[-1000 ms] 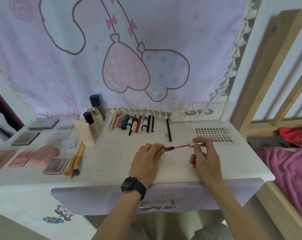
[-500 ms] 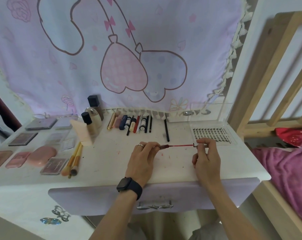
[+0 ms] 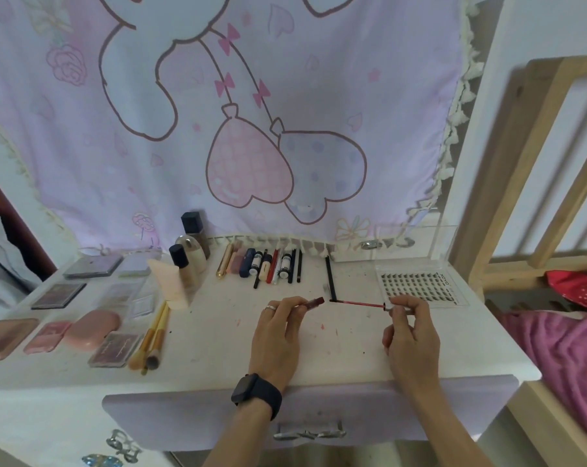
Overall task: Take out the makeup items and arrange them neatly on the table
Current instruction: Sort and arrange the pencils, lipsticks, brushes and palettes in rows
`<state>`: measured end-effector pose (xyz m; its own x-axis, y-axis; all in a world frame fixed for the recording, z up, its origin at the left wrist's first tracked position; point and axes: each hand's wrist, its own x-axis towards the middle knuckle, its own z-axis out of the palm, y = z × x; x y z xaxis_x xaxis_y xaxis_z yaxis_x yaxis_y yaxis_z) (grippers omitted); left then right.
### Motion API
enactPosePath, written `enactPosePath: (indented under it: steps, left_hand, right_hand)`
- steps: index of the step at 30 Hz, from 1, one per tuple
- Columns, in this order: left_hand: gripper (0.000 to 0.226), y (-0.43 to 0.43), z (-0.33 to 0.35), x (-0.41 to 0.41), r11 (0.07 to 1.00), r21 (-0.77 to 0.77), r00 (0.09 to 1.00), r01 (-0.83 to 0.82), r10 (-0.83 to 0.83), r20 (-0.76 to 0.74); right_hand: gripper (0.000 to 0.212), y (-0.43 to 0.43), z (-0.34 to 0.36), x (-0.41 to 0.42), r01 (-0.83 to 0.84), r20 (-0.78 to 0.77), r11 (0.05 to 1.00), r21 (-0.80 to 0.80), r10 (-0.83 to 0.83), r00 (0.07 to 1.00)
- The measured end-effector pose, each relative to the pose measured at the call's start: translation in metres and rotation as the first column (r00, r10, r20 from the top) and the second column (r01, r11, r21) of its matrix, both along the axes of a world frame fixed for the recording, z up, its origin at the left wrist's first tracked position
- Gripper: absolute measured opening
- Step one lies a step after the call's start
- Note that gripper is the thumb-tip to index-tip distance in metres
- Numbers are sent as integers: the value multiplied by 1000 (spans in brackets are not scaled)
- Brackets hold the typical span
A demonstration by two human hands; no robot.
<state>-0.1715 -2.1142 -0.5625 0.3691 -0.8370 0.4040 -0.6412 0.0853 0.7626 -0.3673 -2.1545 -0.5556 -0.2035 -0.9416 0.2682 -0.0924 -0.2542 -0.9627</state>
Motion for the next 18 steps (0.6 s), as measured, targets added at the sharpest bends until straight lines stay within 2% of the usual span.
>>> enactPosePath:
  steps: [3,5,7,9,14,18]
  left_hand:
    - [14,-1,4,0,1000,13,999,-29,29,-29]
    - [14,-1,10,0,998,26,995,-57,59,-77]
    - [17,-3,17,1,996,58,986,-74,82,-145]
    - [24,-6,25,1,992,106,976,-69,89,-199]
    - [14,-16,47,-29,971,232,947,54,24,-319]
    - [8,-29,53,-63,908,387,917,158,11,-399]
  right_hand:
    - [15,-1,4,0,20,83,999,43,-23,996]
    - [9,-1,10,-5,0,205,995,99,-20,979]
    - [7,1,14,-13,-39,319,984,172,-18,948]
    - [10,7,13,-27,-61,347,976,210,-16,938]
    - [15,29,5,-54,27,29,980,197,-33,999]
    - [16,34,6,-52,93,-254,990,102,-65,965]
